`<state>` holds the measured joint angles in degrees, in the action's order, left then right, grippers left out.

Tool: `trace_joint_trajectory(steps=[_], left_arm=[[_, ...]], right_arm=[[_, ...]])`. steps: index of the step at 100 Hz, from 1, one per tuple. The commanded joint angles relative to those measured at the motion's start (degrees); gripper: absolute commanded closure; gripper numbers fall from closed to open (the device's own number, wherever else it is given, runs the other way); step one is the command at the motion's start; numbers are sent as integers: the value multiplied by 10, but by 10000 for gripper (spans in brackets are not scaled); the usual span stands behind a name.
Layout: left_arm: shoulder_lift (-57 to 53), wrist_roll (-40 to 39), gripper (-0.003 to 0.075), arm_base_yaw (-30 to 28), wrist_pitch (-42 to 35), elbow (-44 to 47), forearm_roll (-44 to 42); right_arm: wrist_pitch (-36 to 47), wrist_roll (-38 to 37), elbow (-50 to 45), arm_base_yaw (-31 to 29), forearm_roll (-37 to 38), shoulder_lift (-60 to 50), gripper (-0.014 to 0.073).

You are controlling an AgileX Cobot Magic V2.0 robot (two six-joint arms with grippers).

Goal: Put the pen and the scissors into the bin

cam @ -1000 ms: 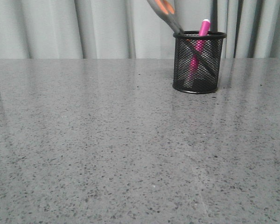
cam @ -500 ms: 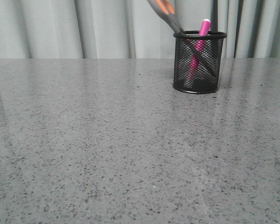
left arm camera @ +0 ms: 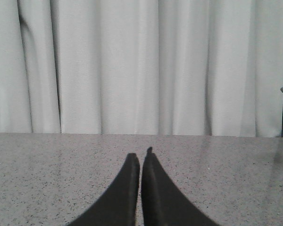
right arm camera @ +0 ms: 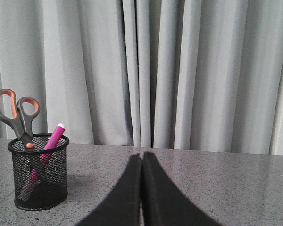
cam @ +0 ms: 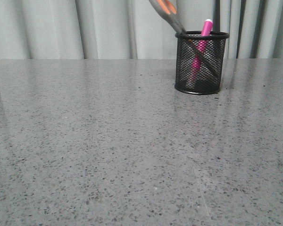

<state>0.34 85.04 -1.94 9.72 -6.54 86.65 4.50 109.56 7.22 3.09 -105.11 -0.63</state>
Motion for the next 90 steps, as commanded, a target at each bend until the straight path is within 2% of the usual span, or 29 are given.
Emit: trace_joint_trajectory(steps=[1,16,23,29,47,53,57,62,90], left_arm=[[7,2,739,-1,4,-16,12],[7,2,739,-1,-5,-16,2],[7,-37,739,-1,-18,-16,-40],[7,-154,739,-1,-37,-16,-136],[7,-632,739,-1,-62,-16,-620],[7,-737,739,0,-67,-12,-741],[7,-787,739,0,-72,-6,-781],[7,-811,739,0,-85,5,-807],[-2,-811,739,49,-119,64,-834]], right_arm=[[-9,3,14,-5,-21,-5,667],[-9,3,14,-5,-21,-5,667],[-9,3,14,-5,-21,-5,667],[-9,3,14,-5,-21,-5,667],[-9,3,14,-5,-21,-5,667],[-9,3,14,-5,-21,-5,667],[-9,3,14,-5,-21,-5,667],[-9,3,14,-5,-21,-5,667],[-9,3,14,-5,-21,-5,667]])
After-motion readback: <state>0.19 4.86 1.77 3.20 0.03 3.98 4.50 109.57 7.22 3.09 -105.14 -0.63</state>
